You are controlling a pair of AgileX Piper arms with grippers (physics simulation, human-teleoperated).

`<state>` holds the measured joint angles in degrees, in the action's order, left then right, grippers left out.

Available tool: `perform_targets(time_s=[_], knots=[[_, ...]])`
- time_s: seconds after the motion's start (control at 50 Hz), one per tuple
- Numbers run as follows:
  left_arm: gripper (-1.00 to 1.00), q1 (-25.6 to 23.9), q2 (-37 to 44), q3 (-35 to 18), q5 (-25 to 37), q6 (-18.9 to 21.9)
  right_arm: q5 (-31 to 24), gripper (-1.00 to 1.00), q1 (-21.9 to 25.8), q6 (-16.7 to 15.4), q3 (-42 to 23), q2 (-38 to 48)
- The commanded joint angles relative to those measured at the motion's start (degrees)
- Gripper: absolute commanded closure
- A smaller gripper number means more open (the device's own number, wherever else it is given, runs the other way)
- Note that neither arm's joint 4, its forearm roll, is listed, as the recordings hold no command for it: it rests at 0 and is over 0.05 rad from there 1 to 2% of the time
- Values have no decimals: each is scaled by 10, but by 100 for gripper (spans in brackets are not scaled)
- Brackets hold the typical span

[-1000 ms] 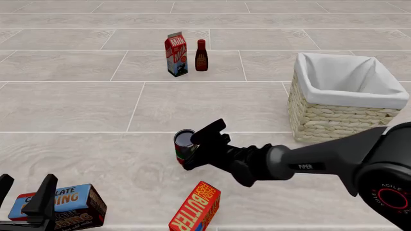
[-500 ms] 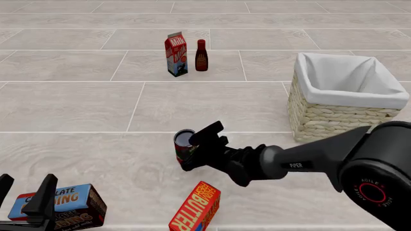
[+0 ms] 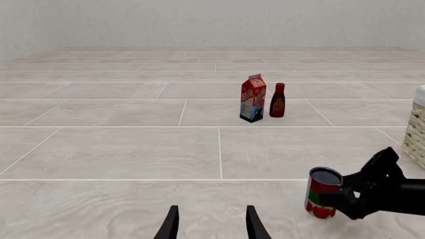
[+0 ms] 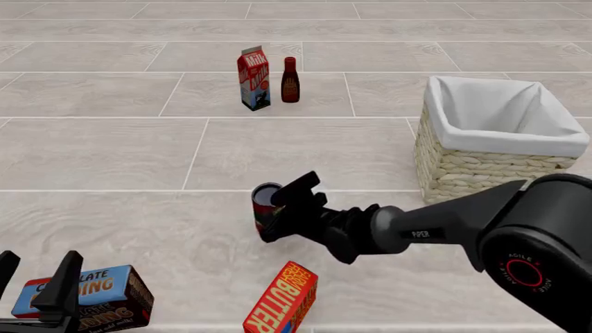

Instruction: Pick the tomato sauce and place it in the basket.

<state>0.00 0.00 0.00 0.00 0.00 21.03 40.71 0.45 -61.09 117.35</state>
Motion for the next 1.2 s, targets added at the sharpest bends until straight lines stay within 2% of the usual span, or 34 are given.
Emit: perform_targets(time_s=[0.02,0.8,1.2], knots=[[-100,0,0,0,0,0,-3,100,-3,-2,-3,-6],[-100,0,0,0,0,0,-39,100,-40,-50,28,-103],[-100,0,0,0,0,0,-47,100,-67,-49,52,-150]])
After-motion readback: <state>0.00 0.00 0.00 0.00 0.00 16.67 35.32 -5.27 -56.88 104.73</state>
